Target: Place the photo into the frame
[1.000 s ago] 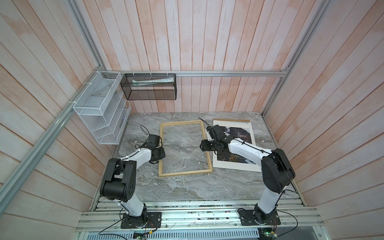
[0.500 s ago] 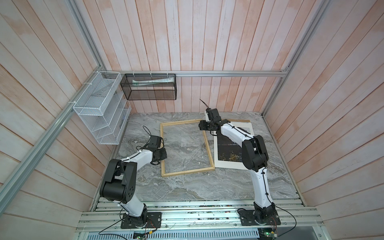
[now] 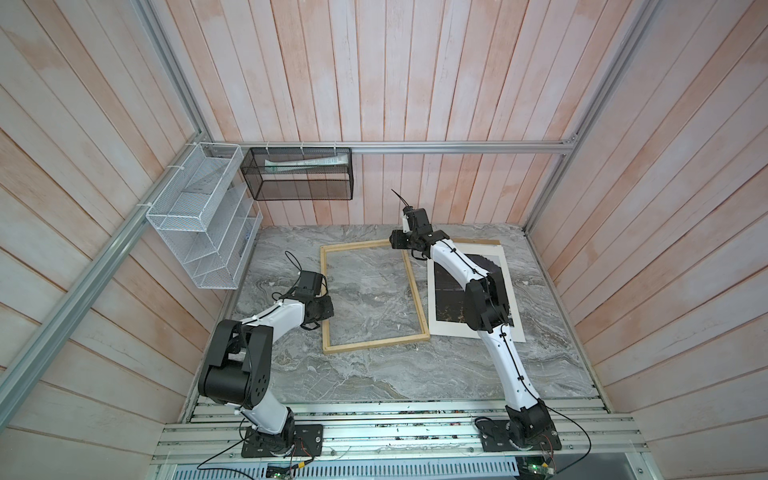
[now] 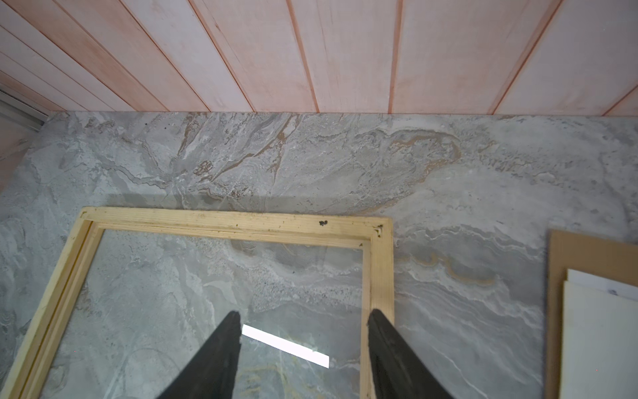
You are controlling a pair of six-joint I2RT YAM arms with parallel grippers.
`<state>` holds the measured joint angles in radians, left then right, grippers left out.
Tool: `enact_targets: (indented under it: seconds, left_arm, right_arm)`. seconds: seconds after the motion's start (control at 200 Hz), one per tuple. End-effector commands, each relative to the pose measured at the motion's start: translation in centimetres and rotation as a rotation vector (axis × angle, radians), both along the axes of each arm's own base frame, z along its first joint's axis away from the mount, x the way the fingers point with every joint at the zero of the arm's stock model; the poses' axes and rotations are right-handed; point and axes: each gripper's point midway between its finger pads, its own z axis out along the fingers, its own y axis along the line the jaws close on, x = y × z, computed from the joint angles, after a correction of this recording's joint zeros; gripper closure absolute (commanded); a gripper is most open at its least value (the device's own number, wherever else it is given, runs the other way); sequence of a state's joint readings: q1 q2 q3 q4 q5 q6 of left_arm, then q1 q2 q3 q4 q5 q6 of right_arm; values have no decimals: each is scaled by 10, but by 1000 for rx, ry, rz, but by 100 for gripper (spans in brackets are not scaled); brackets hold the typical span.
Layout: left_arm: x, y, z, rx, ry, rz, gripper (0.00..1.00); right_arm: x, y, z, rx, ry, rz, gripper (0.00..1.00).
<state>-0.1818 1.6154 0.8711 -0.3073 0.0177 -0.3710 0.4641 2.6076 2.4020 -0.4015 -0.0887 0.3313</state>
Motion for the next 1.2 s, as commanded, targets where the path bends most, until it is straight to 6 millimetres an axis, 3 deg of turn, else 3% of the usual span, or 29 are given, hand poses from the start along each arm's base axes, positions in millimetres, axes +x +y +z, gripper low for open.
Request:
enact_targets:
  seconds: [0.0, 0.165, 0.185, 0.35, 0.955, 1.195]
  left_arm:
    - [9, 0, 23, -14, -66, 21, 83]
    - [6, 0, 31, -12, -87, 14, 83]
    - [6, 1, 31, -10, -87, 14, 83]
    - [7, -1, 33, -17, -89, 6, 83]
    - [0, -7, 3, -56, -51, 6, 83]
    - [3, -6, 5, -68, -58, 39, 83]
  right_arm:
    - [-4, 9, -10, 20, 35, 29, 40]
    - [-3, 12, -8, 27, 24, 27, 40]
    - [-4, 12, -27, 17, 50, 28, 40]
    - [-4, 18, -40, 43, 66, 35, 40]
    - [10, 14, -71, 45, 72, -54, 40]
    - [-14, 2, -105, -75, 178, -123, 43]
